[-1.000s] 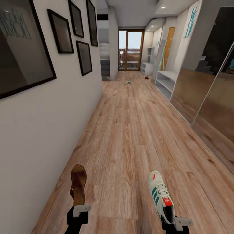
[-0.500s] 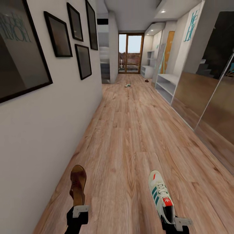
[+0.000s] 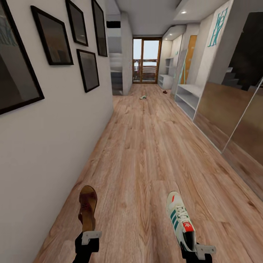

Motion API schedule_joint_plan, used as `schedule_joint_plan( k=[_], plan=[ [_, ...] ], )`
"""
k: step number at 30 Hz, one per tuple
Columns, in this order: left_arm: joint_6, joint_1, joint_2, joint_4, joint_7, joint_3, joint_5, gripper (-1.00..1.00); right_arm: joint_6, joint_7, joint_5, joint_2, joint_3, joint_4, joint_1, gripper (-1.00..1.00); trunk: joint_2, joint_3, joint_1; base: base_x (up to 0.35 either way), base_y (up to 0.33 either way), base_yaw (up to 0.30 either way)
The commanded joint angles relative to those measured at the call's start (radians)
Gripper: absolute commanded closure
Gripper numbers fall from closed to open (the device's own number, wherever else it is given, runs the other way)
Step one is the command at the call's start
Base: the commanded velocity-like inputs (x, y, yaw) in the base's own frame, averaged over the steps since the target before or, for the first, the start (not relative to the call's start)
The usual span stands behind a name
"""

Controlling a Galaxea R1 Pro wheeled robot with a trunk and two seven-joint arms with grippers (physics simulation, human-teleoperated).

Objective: Pick up the two gym shoes and the two sandals from the corridor floor and place them onto the hallstand (shoe rack) in the corridor, making sure they are on the rack and not on the floor. Arrange them so the two gym shoes are next to each other and the two sandals are next to each other.

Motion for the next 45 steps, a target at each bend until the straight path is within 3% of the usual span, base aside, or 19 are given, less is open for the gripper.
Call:
schedule_joint_plan(
  k=[1, 32, 34, 36, 37, 38, 41, 45],
  plan=[
    [-0.002, -0.001, -0.001, 0.0, 0.003, 0.004, -0.014, 1.0, -0.003, 0.003, 0.01, 0.001, -0.004, 0.001, -0.001, 1.0, 0.0, -0.001, 0.0, 0.333, -0.128, 0.0],
    [-0.002, 0.0, -0.001, 0.001, 0.003, 0.007, -0.016, 1.0, -0.015, 0.002, 0.009, 0.003, -0.004, 0.039, -0.001, 1.0, 0.0, -0.001, 0.0, 0.333, -0.129, 0.0],
    [-0.004, 0.0, -0.001, 0.002, 0.003, 0.007, -0.017, 1.0, -0.075, 0.002, 0.008, 0.002, -0.004, 0.057, -0.001, 1.0, 0.0, -0.001, 0.0, 0.334, -0.128, 0.0],
    [-0.011, 0.0, -0.001, 0.003, 0.002, 0.006, -0.018, 1.0, -0.185, 0.001, 0.007, 0.002, -0.004, 0.101, -0.001, 1.0, 0.0, -0.001, 0.0, 0.333, -0.127, 0.0],
    [-0.022, 0.001, -0.001, 0.004, 0.002, 0.005, -0.018, 1.0, -0.216, 0.001, 0.007, 0.002, -0.004, 0.116, -0.001, 1.0, 0.0, -0.001, 0.0, 0.333, -0.127, 0.0],
    [-0.047, 0.006, -0.001, 0.004, 0.001, 0.004, -0.018, 1.0, -0.31, 0.001, 0.007, 0.003, -0.004, 0.168, -0.001, 1.0, 0.0, -0.001, 0.0, 0.333, -0.127, 0.0],
    [-0.089, 0.024, -0.001, 0.003, 0.001, 0.004, -0.02, 1.0, -0.429, 0.001, 0.007, 0.005, -0.004, 0.24, -0.001, 1.0, 0.0, -0.001, 0.0, 0.333, -0.127, 0.0],
    [-0.121, 0.045, -0.001, 0.002, -0.001, 0.002, -0.021, 1.0, -0.49, 0.001, 0.008, 0.006, -0.004, 0.279, -0.001, 1.0, 0.0, -0.001, 0.0, 0.333, -0.122, 0.0]
  ],
)
